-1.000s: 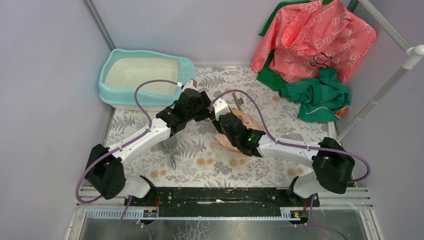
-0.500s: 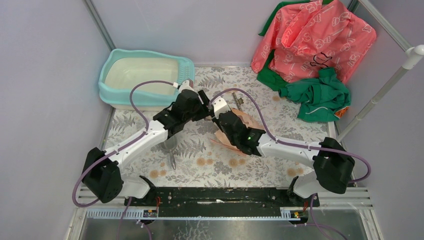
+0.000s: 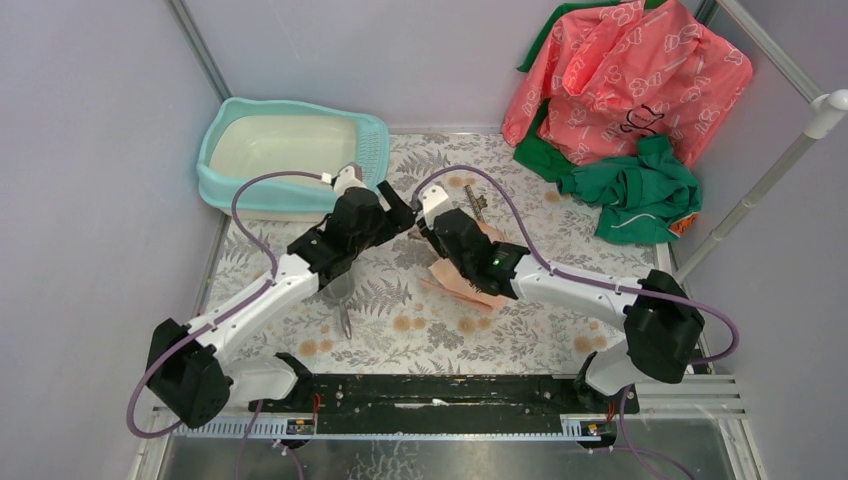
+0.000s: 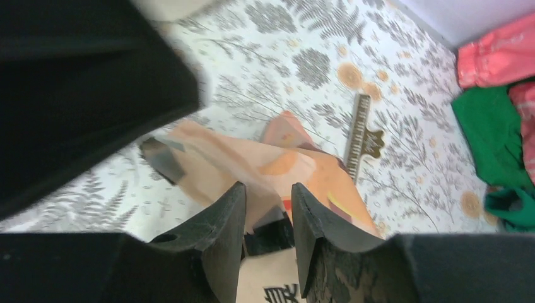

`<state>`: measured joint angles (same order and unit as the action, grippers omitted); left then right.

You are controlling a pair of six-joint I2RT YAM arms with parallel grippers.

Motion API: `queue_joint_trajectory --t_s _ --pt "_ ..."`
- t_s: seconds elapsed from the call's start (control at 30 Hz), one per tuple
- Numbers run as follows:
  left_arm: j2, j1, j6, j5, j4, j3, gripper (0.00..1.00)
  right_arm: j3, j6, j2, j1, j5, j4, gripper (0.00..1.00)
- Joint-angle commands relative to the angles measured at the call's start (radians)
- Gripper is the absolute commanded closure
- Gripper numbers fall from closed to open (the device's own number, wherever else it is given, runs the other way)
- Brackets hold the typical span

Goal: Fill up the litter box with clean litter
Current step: Open the cat litter bag at the center of the board.

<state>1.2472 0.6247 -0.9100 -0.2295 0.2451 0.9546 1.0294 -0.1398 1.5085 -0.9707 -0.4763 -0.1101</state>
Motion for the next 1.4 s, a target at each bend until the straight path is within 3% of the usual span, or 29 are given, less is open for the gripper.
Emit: queue_joint_trajectory --t_s 0.0,0.37,1.0,1.37 --pt "-0.087 0.008 0.008 0.054 0.021 -0.015 0.14 0.03 0.042 0.022 0.106 -0.067 0.086 0.6" --pt "-0.103 0.0 0.012 0.059 0.031 -0.013 0.14 0.01 0.046 0.034 0.122 -0.072 0.1 0.6" --pt "-0.116 -0.019 -0.005 0.082 -0.02 -0.126 0.17 0.003 0.077 0.027 0.122 0.199 0.091 0.58" --pt "-0.147 -0.044 -0.013 0.097 -0.04 -0.168 0.19 0.031 0.073 0.071 0.082 0.142 0.157 0.58"
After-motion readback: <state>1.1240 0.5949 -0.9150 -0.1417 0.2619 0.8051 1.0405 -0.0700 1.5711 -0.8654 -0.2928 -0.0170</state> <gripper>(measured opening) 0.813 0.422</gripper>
